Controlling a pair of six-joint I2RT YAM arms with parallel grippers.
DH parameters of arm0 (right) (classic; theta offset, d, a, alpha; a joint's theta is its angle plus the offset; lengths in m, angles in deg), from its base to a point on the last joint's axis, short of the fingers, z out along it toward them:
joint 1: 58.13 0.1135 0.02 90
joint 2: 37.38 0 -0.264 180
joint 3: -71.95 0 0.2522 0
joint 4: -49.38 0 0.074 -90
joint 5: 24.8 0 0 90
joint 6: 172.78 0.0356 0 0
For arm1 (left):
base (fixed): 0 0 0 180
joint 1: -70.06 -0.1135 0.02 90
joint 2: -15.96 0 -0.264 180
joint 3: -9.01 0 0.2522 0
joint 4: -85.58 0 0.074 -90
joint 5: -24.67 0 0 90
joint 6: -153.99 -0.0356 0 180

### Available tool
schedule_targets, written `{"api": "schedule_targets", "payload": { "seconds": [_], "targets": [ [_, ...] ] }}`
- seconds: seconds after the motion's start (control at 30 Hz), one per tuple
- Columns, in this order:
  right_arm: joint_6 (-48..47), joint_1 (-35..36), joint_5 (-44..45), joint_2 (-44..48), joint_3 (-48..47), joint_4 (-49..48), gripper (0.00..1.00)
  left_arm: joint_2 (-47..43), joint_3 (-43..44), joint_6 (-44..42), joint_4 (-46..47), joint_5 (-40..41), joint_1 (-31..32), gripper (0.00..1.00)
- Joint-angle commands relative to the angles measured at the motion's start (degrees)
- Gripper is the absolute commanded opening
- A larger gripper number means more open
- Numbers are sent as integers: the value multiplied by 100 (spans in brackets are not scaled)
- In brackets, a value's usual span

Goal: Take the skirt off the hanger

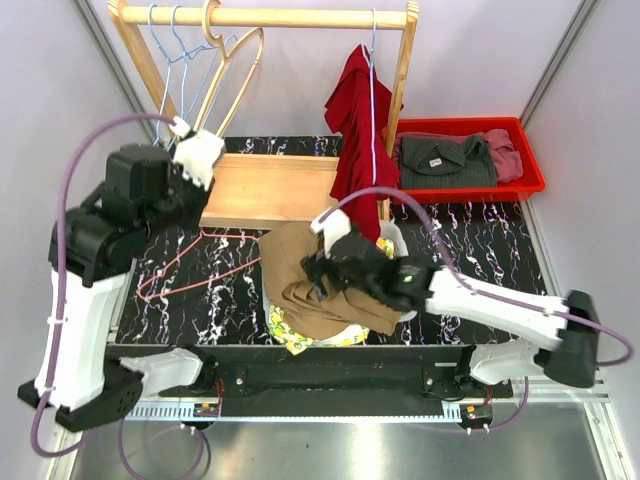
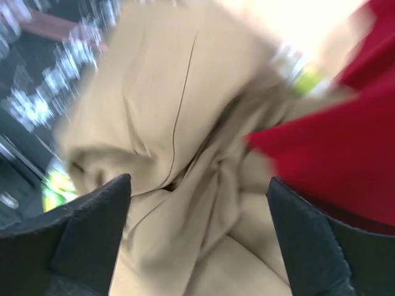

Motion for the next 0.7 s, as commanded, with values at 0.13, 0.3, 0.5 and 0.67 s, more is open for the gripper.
{"api": "schedule_targets", "payload": {
  "seconds": [0.13, 0.3, 0.5, 0.67],
  "targets": [
    [-637, 136, 1433, 884, -1918, 786, 100, -1517, -2715, -330, 924, 30, -191, 52],
    [-989, 497, 1707, 1190, -1815, 296, 100, -2098, -3860, -760, 1793, -355, -1753, 68],
    [-1148, 761, 1786, 1525, -1314, -224, 99, -1301, -4837, -1086, 2683, -1864, -4065, 75],
    [-1139, 761, 1830, 1631, -1032, -347, 100, -18, -4775, -1559, 2700, -3387, -4893, 72]
  ]
}}
